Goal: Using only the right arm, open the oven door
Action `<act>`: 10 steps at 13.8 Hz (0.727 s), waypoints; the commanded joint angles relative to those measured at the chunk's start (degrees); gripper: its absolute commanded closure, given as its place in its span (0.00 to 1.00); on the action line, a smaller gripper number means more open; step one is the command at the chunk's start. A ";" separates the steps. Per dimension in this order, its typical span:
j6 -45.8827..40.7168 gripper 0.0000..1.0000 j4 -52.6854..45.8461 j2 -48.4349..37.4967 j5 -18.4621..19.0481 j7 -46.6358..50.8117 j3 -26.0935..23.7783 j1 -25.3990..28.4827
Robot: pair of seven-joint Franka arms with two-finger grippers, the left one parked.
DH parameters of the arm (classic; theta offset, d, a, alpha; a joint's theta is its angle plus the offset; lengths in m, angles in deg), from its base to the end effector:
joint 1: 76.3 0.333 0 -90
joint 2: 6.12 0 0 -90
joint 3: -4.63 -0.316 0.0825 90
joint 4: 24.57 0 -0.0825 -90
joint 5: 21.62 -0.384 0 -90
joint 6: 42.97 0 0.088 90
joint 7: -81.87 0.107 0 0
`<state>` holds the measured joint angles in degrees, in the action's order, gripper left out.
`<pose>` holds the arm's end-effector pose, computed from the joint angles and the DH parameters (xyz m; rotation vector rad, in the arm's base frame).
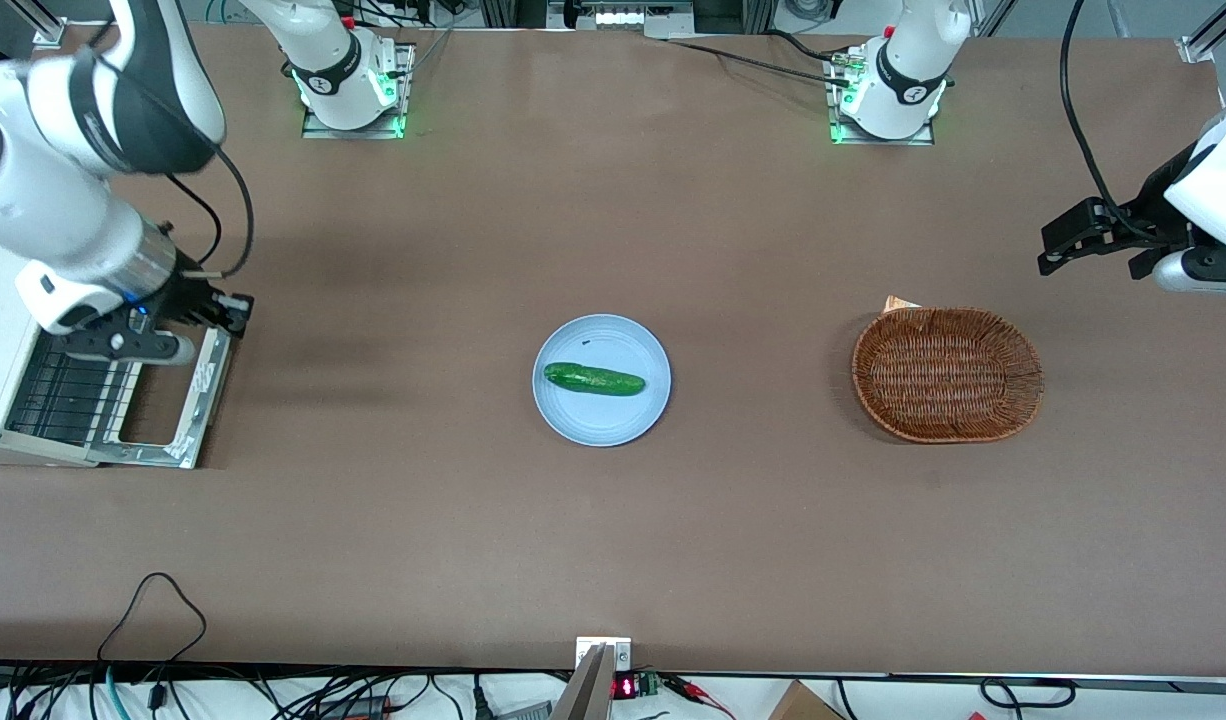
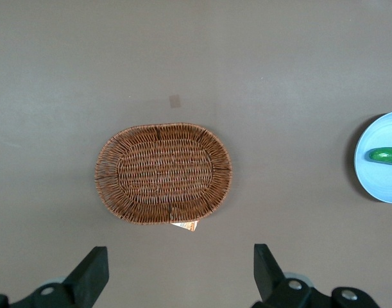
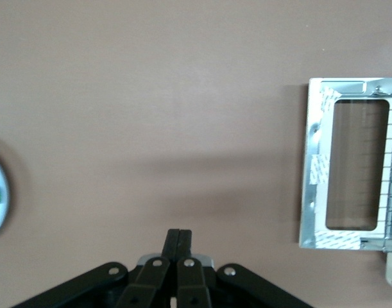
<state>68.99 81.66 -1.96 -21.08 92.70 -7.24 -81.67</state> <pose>0.5812 0.0630 0.4821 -3.1288 0.1141 -0.0434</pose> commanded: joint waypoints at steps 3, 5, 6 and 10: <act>-8.49 1.00 -5.75 -1.61 -1.68 -4.06 0.27 0.27; -10.61 1.00 -8.56 -1.52 -2.04 -3.89 0.45 0.18; -11.14 1.00 -9.10 -1.52 -2.12 -3.89 0.54 0.18; -12.90 0.79 -9.46 -1.52 -2.04 -3.80 0.71 0.18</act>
<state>57.59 73.42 -3.91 -21.92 89.97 -7.01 -81.53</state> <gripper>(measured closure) 0.965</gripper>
